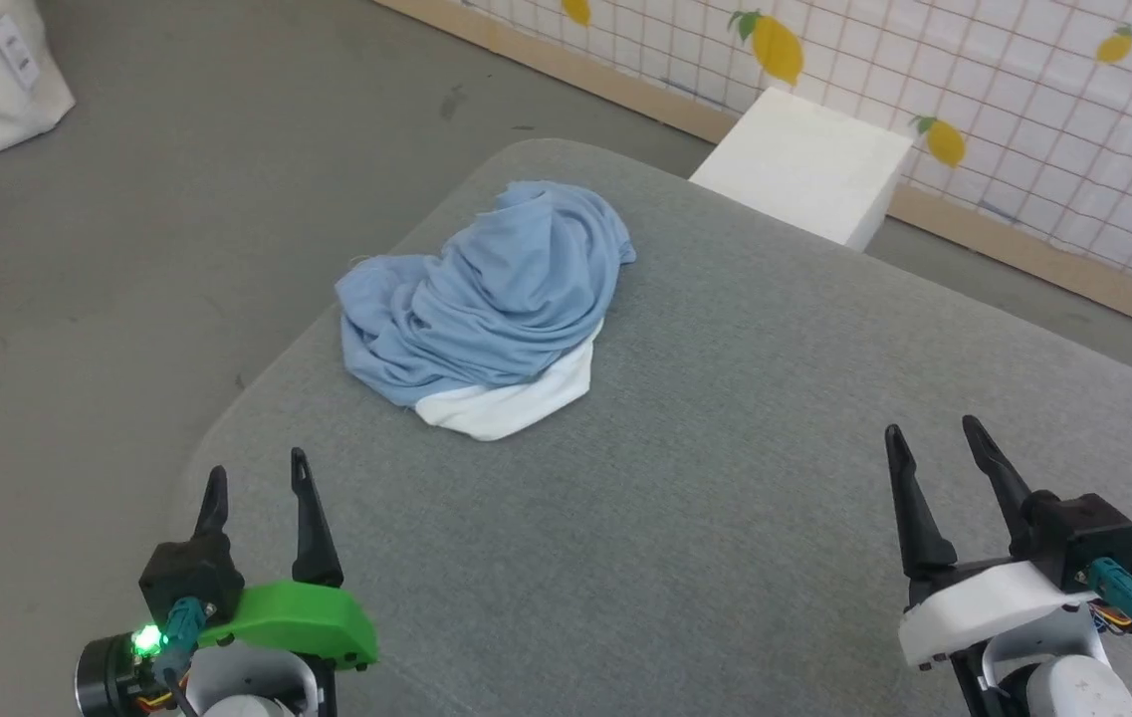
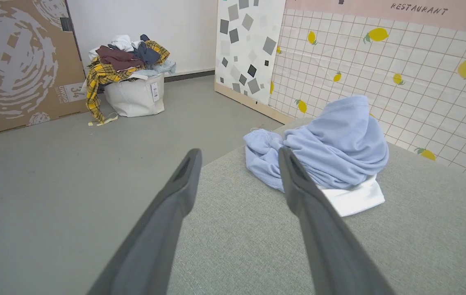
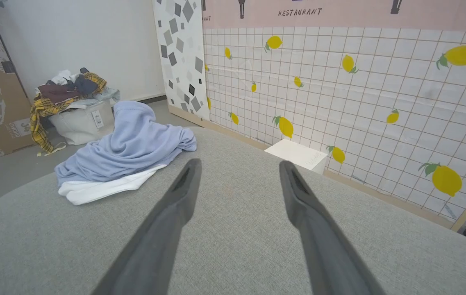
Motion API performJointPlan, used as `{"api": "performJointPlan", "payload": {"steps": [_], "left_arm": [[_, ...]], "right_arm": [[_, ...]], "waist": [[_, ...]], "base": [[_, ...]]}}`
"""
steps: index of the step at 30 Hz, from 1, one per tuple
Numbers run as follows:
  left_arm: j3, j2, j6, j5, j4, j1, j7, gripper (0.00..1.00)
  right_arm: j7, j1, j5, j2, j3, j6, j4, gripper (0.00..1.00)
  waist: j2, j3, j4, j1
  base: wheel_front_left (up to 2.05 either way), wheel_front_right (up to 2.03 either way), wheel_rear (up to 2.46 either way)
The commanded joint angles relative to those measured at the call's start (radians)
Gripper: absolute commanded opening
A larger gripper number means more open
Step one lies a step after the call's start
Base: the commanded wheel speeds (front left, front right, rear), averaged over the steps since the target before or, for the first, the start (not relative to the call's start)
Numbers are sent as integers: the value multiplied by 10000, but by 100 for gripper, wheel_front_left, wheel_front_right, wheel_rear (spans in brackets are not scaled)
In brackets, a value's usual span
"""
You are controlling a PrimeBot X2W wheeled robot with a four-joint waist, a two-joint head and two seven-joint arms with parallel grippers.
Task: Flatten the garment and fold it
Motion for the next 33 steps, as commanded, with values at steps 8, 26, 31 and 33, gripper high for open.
{"api": "performJointPlan", "payload": {"steps": [8, 26, 31, 33], "left_arm": [[-140, 348, -719, -1129, 736, -2167, 495, 100], [1707, 1508, -1678, -4383, 6257, -7804, 5213, 100], [1988, 1735, -1412, -4792, 6872, -7589, 6114, 100], [1977, 1691, -1302, -4895, 7127, -7399, 6503, 100]], "right_arm": [[-45, -781, -237, 9, -82, -17, -151, 100], [52, -2827, -887, 9, 780, -17, -302, 100], [-127, -2993, -895, 9, 582, -17, -175, 100], [-201, -3006, -853, 9, 513, -17, -65, 100]], "waist": [[0, 1192, 180, 0], [0, 4852, -3353, 0], [0, 5220, -3886, 0], [0, 5228, -3996, 0]], "base": [[0, 0, 0], [0, 0, 0], [0, 0, 0], [0, 0, 0]]}}
